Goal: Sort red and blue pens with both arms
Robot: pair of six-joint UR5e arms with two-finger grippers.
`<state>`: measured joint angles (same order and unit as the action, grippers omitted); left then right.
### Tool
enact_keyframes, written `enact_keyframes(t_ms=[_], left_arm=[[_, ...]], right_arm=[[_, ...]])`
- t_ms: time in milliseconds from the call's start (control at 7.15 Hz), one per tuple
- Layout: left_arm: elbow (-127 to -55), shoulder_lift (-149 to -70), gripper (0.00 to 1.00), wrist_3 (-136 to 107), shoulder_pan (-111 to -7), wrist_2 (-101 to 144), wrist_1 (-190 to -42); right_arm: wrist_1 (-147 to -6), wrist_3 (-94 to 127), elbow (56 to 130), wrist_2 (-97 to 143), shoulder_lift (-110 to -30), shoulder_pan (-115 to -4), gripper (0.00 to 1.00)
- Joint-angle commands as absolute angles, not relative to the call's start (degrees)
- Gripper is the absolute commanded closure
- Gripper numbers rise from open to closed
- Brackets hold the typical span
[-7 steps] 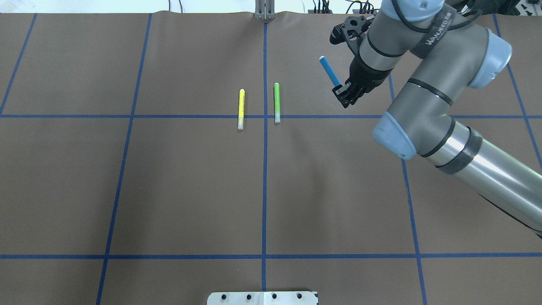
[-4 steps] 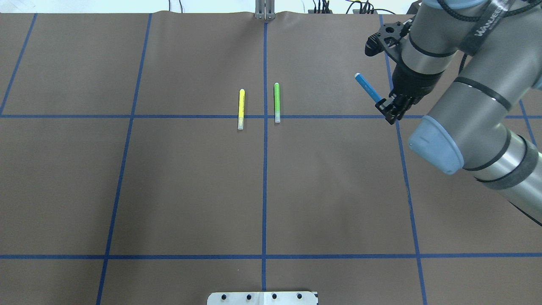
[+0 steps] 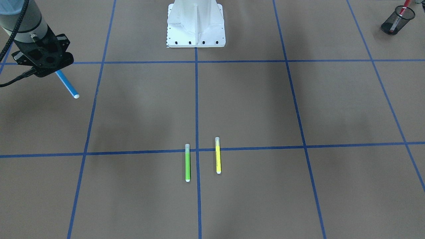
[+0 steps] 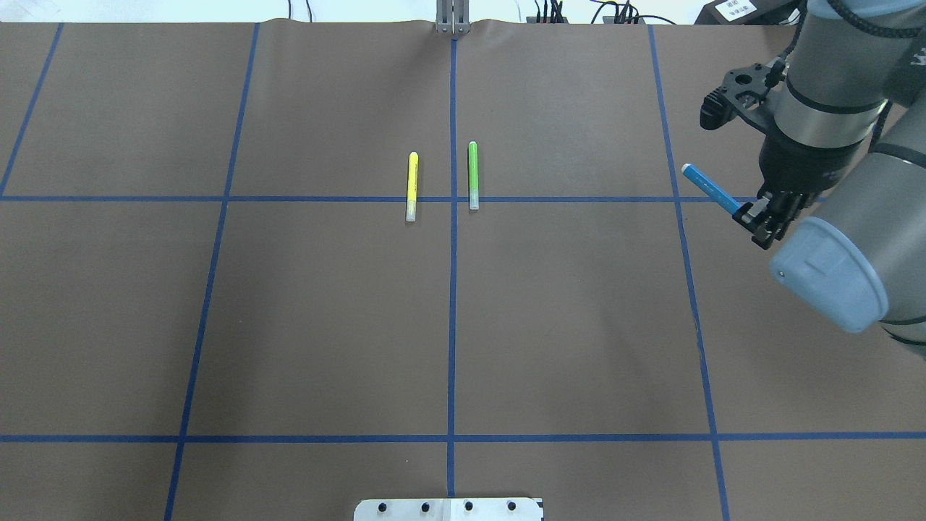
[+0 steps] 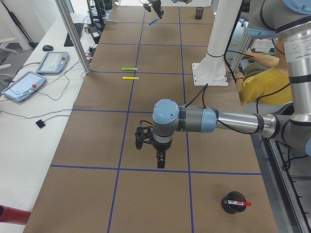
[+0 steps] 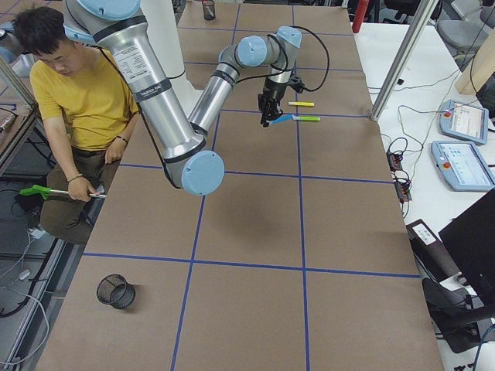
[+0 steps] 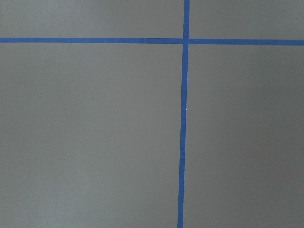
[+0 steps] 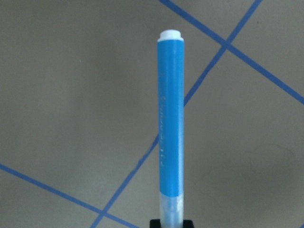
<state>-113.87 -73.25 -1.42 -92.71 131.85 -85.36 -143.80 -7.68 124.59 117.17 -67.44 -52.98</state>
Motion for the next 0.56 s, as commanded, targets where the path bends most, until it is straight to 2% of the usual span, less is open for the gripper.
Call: enact_keyframes(t_ms=[0,419], left_arm=[[-113.9,-73.2,0.00,-1.3,-92.5,131.9,-85.5],[-114.0,-73.1,0.00,-1.3,-91.9,131.9,-86.1]], right_arm=[[-144.8,-17.4,130.8,110.0,-80.4,-53.3,1.00],[-144.5,-28.4,139.5,103.6,-100.5,-54.2,1.00]])
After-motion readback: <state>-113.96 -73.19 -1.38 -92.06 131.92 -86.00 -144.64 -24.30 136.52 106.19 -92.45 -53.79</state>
